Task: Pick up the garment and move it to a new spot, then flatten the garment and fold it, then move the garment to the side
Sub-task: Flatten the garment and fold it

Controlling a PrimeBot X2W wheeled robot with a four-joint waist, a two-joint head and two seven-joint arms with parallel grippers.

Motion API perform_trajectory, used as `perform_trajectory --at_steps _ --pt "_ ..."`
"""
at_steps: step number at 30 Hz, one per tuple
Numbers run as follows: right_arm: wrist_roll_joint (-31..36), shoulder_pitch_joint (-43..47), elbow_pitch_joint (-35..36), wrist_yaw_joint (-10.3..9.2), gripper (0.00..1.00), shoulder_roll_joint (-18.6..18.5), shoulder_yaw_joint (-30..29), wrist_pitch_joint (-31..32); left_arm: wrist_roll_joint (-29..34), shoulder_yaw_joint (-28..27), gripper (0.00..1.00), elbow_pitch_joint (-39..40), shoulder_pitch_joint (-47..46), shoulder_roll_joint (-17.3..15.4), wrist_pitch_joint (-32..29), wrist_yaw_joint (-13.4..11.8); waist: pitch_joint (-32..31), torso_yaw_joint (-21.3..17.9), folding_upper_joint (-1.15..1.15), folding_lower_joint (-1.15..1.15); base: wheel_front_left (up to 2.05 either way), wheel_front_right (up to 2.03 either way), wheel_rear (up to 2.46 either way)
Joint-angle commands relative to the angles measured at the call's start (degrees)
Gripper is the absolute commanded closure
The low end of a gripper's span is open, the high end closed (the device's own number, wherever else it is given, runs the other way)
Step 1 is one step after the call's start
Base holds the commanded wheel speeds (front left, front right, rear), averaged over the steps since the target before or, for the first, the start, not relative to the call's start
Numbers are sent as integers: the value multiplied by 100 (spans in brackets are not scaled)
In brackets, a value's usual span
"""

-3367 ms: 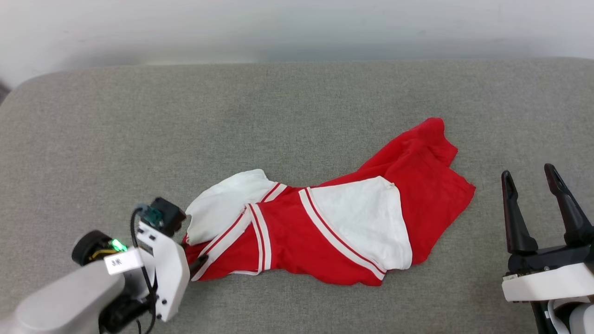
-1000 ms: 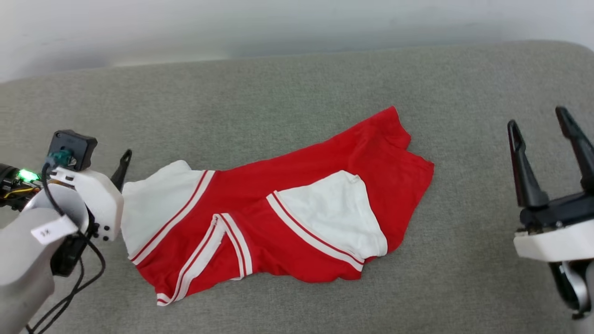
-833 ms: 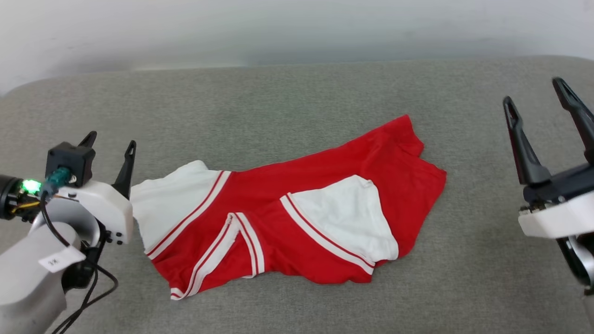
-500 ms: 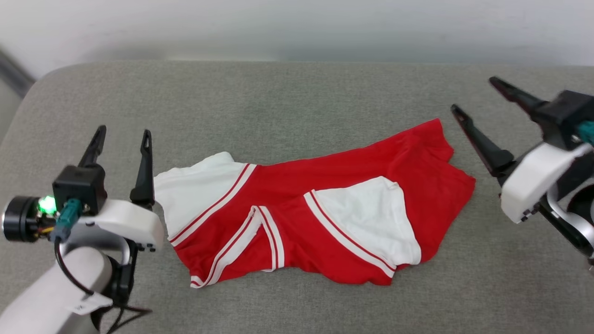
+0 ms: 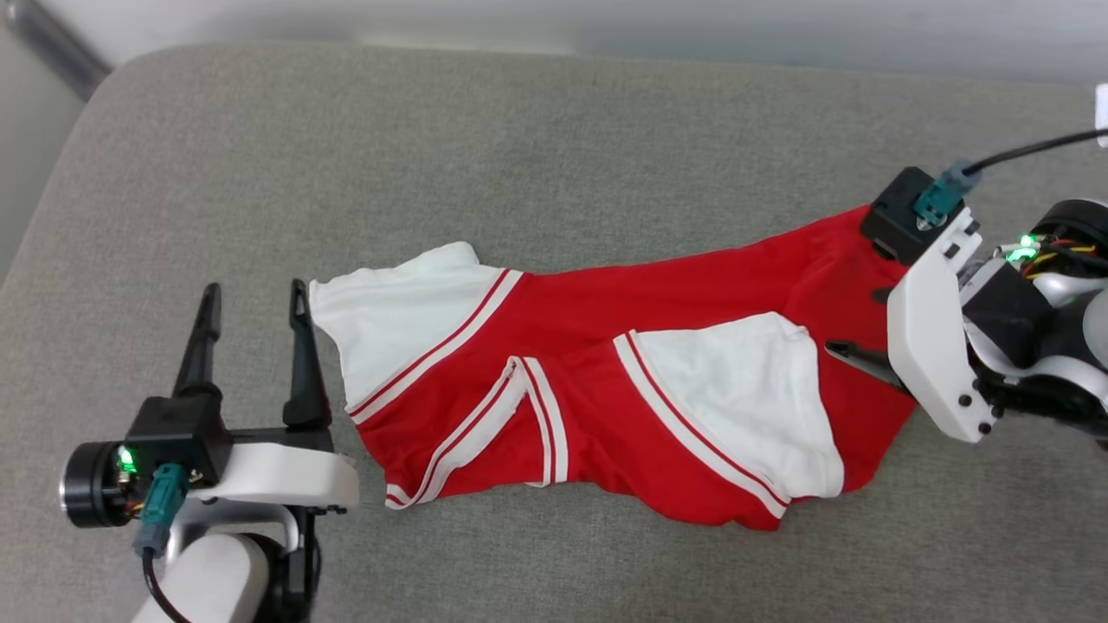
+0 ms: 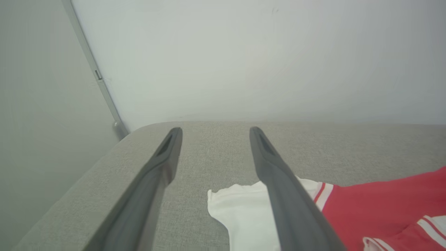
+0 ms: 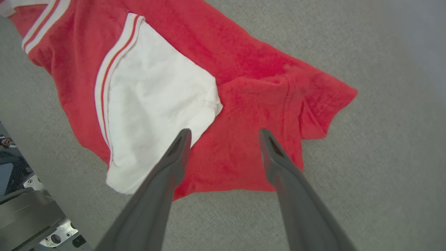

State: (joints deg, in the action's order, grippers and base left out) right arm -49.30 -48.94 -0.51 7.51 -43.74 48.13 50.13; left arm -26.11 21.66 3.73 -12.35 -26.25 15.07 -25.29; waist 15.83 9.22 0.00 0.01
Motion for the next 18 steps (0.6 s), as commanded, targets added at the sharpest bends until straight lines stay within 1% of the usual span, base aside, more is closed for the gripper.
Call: perform_trajectory --at_steps 1,4,5,6,7,8,9,10,11,14,15,16,17,18 --pt "-70 -172 -113 -4 0 55 85 66 119 -111 0 4 73 155 13 108 188 139 0 -1 0 0 0" --pt "-177 -379 -383 -4 0 181 298 176 360 -332 0 -42 106 498 13 378 408 249 0 -1 0 0 0" --pt "-177 -379 -383 -4 0 181 298 176 360 -332 0 -42 106 498 13 378 408 249 0 -1 0 0 0" --pt "-243 -479 -561 -4 0 261 474 192 509 -477 0 -65 52 697 13 553 553 316 0 -1 0 0 0" --pt "-286 -515 -643 -4 0 294 566 191 573 -535 0 -81 23 796 14 638 625 347 0 -1 0 0 0" --pt "-297 -546 -701 -3 0 323 671 169 642 -600 0 -91 2 884 14 717 690 371 0 -1 0 0 0" --pt "-297 -546 -701 -3 0 323 671 169 642 -600 0 -91 2 884 14 717 690 371 0 -1 0 0 0" --pt "-308 -563 -762 -4 0 337 786 154 714 -662 0 -110 -26 972 14 795 752 394 0 -1 0 0 0" --pt "-333 -486 -979 -2 0 319 1227 126 905 -827 0 -180 -120 1210 14 1020 890 429 0 -1 0 0 0" --pt "-353 -355 -1193 -2 0 293 1616 -10 1068 -993 0 -284 -155 1404 14 1224 957 440 0 -1 0 0 0" --pt "-357 -365 -1224 -2 18 294 1720 -111 1119 -1048 0 -308 -170 1459 14 1286 962 434 0 -1 0 0 0" --pt "-360 -397 -1228 -3 87 300 1779 -241 1167 -1104 0 -336 -180 1514 14 1344 957 425 0 -1 0 0 0" --pt "-359 -483 -1224 -3 100 291 1834 -354 1211 -1155 0 -367 -176 1562 14 1398 935 407 0 -1 0 0 0" --pt "-357 -599 -1215 -3 100 279 1857 -498 1255 -1219 0 -400 -157 1598 14 1449 901 385 0 -1 0 0 0"
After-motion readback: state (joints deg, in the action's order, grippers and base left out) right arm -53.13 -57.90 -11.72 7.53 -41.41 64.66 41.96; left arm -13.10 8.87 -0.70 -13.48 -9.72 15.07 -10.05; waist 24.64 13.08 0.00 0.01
